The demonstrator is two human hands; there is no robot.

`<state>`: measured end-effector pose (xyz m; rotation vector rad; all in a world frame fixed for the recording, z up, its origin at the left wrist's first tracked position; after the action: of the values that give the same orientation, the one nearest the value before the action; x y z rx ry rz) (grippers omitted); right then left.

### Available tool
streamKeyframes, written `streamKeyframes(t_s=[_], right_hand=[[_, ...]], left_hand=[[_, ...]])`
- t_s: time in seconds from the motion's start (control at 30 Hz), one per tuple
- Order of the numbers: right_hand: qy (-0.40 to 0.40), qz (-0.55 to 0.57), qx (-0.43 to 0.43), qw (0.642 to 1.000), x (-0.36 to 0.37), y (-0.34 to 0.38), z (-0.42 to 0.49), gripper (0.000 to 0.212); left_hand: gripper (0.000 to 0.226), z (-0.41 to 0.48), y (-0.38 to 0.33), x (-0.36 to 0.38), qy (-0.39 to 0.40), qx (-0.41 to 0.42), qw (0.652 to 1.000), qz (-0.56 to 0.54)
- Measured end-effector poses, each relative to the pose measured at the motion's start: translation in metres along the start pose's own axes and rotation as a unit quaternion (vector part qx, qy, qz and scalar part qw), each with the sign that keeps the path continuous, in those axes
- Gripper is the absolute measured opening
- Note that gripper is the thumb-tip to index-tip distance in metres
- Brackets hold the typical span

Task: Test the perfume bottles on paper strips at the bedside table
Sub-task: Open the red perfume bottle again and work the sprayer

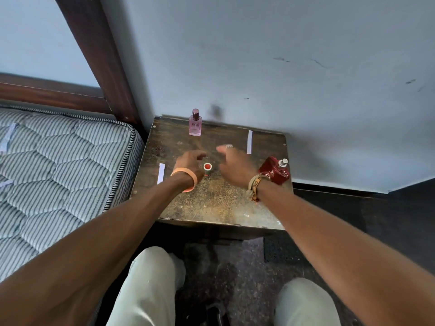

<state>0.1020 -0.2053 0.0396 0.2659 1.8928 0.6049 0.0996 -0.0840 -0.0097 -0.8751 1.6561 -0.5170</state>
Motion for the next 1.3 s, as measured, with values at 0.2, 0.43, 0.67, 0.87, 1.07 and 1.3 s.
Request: streamKeyframes(t_s=[0.2,0.43,0.67,0.87,1.07,1.3], right_hand=[[0.023,0.141,0.073,0.987,0.059,-0.019,0.009,0.033],[-0.056,0.197,0.081,0.976,0.036,-0.031,-0.009,0.043],[-0.207,0.159,0.036,0.965,-0.065,-0.037,-0.071,0.055],[-0.305,0.081,0.059,0.947,-0.124,-0.080,-0.101,0.047],[-0.235,0.046,0.167,0.956,-0.106,-0.137,-0.092,0.068],[-0.178,0.095,0.184,0.962,-0.073,-0.151,-0.084,0.048]], left_hand=[[0.026,0.004,0.003,0.025,0.032,0.014,0.999,0.040],[0.024,-0.006,-0.014,0.018,-0.016,0.047,0.998,0.037],[0.022,-0.024,-0.120,0.029,-0.014,0.150,0.989,-0.003],[0.029,-0.035,-0.188,0.059,0.005,0.193,0.981,-0.001],[0.029,-0.033,-0.196,0.082,0.013,0.178,0.984,0.014],[0.028,-0.030,-0.192,0.098,0.038,0.194,0.978,0.071]])
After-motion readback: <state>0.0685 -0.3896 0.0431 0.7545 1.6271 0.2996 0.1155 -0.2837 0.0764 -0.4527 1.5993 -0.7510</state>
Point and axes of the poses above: each hand's wrist, its own z-axis towards the middle knuckle, its own x-axis out of the palm, y = z × x, the point moved 10 cm from there along z, towards the middle knuckle, and after that the axes turned 3 degrees about -z, right-handed, at the moved point
